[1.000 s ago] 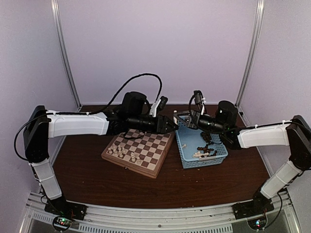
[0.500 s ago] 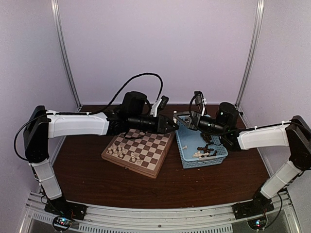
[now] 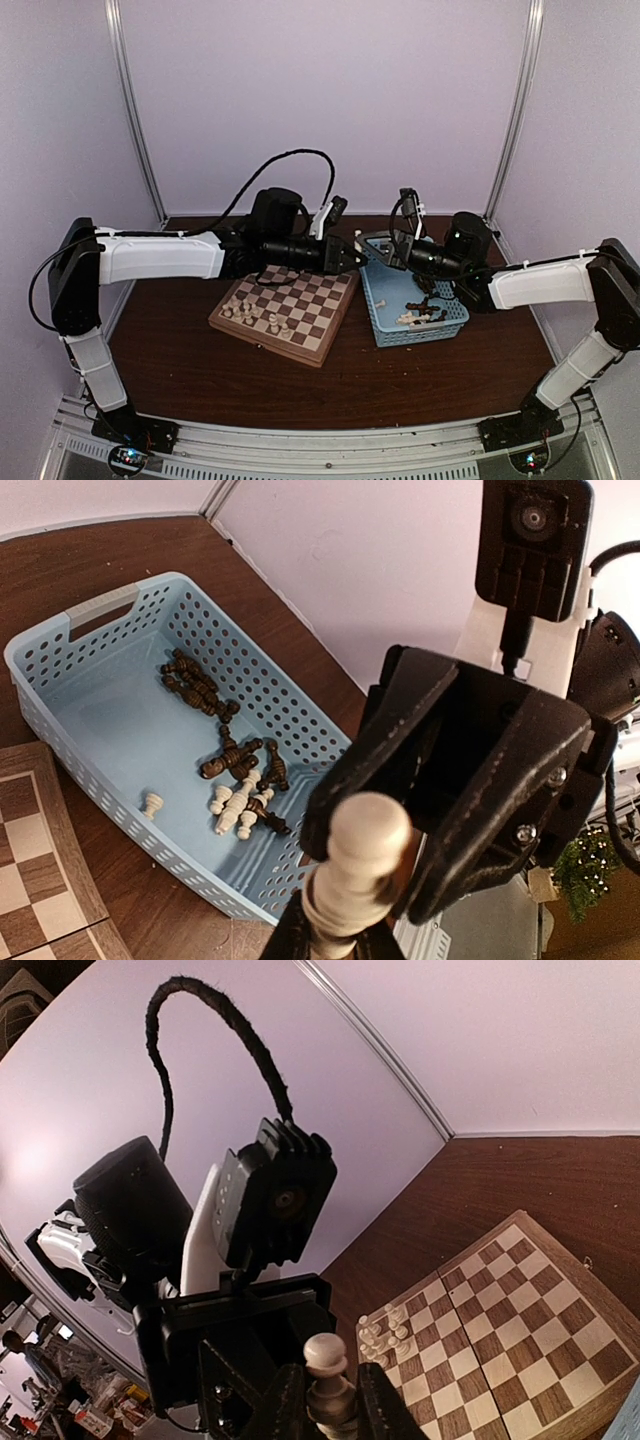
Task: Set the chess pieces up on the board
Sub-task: Pick up the chess piece from the storage box.
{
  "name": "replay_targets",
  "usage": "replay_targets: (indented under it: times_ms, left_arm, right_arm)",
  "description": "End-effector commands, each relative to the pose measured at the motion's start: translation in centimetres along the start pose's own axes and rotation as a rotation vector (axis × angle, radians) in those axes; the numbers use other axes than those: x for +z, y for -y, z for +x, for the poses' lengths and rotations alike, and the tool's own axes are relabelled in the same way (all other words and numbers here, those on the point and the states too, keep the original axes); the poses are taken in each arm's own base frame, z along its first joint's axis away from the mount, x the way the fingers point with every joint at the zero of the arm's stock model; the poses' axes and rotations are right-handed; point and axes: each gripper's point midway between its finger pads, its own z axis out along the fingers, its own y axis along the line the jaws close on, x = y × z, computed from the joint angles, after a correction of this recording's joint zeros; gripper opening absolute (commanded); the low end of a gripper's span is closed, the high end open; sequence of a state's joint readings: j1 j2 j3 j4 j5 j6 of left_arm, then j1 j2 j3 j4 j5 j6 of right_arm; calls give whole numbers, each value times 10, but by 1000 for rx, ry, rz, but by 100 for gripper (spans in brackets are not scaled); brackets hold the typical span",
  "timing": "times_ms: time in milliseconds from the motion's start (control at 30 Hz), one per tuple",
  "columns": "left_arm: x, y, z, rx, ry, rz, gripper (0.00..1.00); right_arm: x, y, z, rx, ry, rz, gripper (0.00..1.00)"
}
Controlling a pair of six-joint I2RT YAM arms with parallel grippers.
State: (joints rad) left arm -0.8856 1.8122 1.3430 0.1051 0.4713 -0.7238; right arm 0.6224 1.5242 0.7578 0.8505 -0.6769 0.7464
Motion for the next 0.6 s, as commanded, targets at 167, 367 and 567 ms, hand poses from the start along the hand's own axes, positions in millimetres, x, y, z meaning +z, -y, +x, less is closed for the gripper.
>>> replay_targets:
  times_ms: [167, 367, 567]
  left_arm:
    - [-10, 8, 0, 112, -16, -5, 8]
    - [-23, 4, 17, 166, -81, -45, 8]
    - [-37, 8, 37, 248, -169, -32, 9]
  right_arm:
    - [-5, -7, 10, -70, -83, 11, 47]
    - [-15, -16, 14, -102, -164, 40, 57]
    - [-23, -25, 25, -121, -375, 89, 49]
